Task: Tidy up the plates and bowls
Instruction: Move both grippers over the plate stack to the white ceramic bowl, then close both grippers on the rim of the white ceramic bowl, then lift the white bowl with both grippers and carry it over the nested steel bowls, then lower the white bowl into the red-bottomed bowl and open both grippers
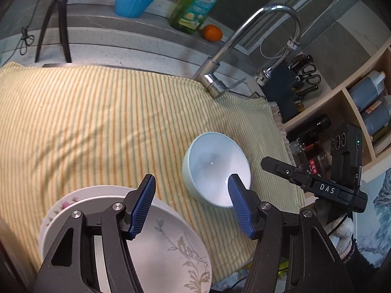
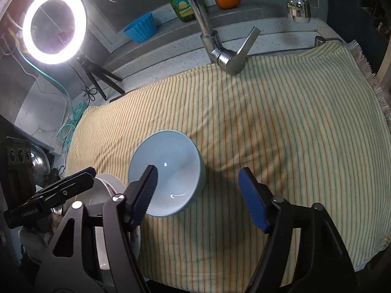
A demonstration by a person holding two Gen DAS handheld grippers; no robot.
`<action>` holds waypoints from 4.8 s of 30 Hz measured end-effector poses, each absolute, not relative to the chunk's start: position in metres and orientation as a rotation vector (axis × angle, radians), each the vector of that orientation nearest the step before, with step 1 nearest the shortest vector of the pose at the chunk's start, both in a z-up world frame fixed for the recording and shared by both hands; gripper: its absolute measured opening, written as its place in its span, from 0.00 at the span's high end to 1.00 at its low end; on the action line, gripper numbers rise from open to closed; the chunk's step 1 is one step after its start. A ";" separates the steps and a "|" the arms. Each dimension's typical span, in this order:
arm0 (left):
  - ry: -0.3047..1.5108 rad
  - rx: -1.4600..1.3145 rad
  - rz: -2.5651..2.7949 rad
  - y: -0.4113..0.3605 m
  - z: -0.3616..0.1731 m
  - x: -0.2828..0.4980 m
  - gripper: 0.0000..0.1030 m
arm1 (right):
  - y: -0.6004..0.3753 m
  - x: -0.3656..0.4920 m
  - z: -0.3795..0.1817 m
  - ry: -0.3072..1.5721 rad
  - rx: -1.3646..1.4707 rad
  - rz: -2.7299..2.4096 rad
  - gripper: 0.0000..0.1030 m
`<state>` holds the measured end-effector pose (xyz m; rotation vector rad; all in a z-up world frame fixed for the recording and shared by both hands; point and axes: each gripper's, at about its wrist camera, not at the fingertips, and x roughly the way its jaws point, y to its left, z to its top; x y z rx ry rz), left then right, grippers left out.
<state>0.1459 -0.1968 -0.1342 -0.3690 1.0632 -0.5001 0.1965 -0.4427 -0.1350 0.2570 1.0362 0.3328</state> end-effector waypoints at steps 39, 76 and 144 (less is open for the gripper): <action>1.133 -0.374 -0.504 -0.221 -0.162 0.170 0.84 | -0.437 0.215 -0.164 1.136 0.287 0.418 0.86; 0.900 -0.494 -0.334 -0.070 -0.084 0.083 0.84 | -0.281 0.168 -0.079 1.027 0.149 0.650 0.86; 0.985 -0.651 -0.042 0.076 -0.134 0.001 0.81 | -0.076 0.123 -0.141 1.161 -0.193 0.870 0.82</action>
